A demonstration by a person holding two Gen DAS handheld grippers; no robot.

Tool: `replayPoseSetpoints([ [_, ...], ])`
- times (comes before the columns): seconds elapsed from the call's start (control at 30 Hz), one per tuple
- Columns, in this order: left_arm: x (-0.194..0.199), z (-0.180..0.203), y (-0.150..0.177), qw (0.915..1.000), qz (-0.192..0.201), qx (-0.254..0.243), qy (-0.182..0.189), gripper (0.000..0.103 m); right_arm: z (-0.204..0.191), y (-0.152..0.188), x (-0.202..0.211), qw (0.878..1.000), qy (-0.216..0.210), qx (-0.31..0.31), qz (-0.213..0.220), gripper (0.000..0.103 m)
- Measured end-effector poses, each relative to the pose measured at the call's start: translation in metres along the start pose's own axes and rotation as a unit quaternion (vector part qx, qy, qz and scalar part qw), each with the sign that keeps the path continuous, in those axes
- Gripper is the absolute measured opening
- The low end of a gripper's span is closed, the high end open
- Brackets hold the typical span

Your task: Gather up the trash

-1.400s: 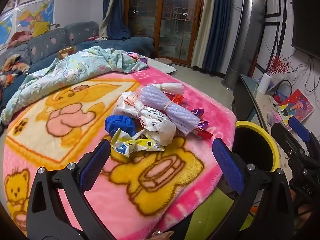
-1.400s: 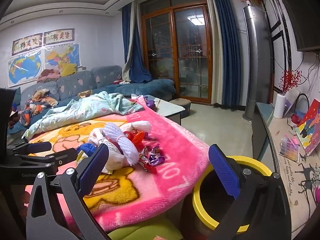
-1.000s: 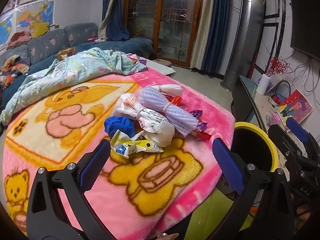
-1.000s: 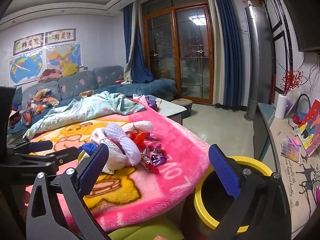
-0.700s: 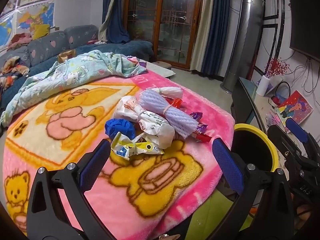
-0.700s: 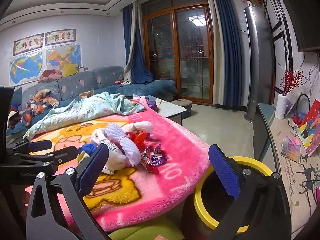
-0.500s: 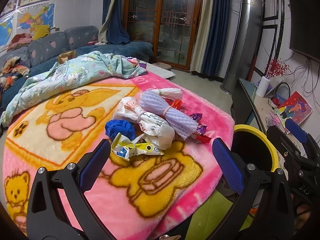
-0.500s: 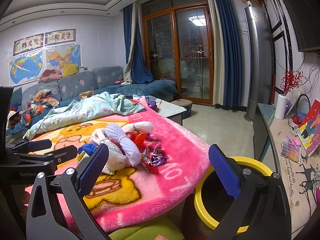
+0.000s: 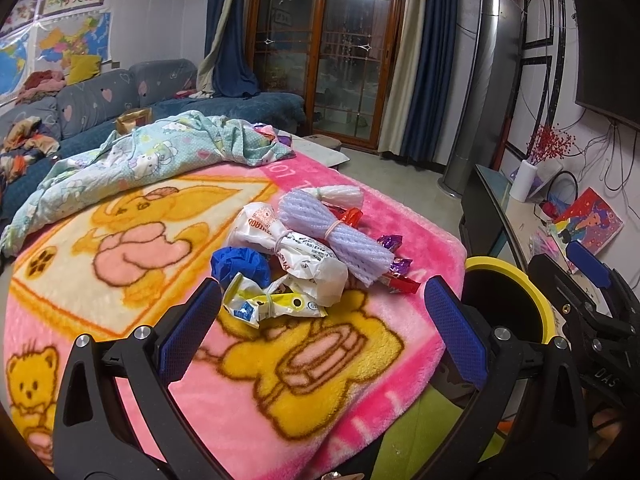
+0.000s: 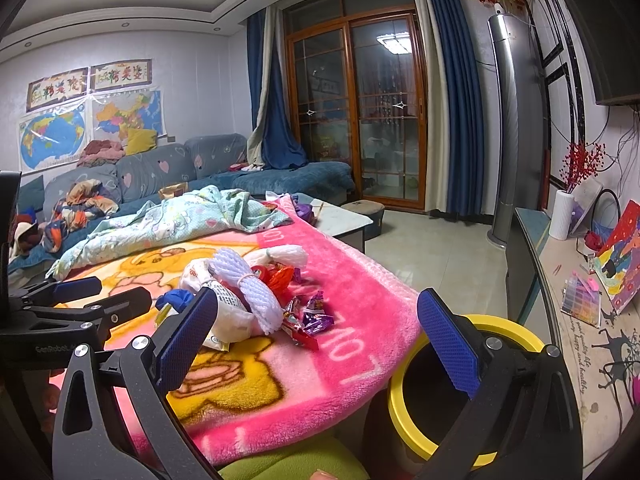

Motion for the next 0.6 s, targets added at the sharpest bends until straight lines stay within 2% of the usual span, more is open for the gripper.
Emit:
replayPoseSetpoints([
  [0.6, 0.0038, 0.0001, -0.0028, 0.9999, 0.013, -0.002, 0.000, 0.093, 0.0015, 0.0005, -0.0016, 1.000, 0.000, 0.000, 0.000, 0.097],
])
Point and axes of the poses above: each gripper's, at about its wrist camera, not at the fingertips, and x roughly against the way its jaws point, z to its right, y to its underside, the point moved 9 cm from there along -x, roughly the way its jaws point, and after that the axes turned 15 degrees about -z, right-handed, at the moved point
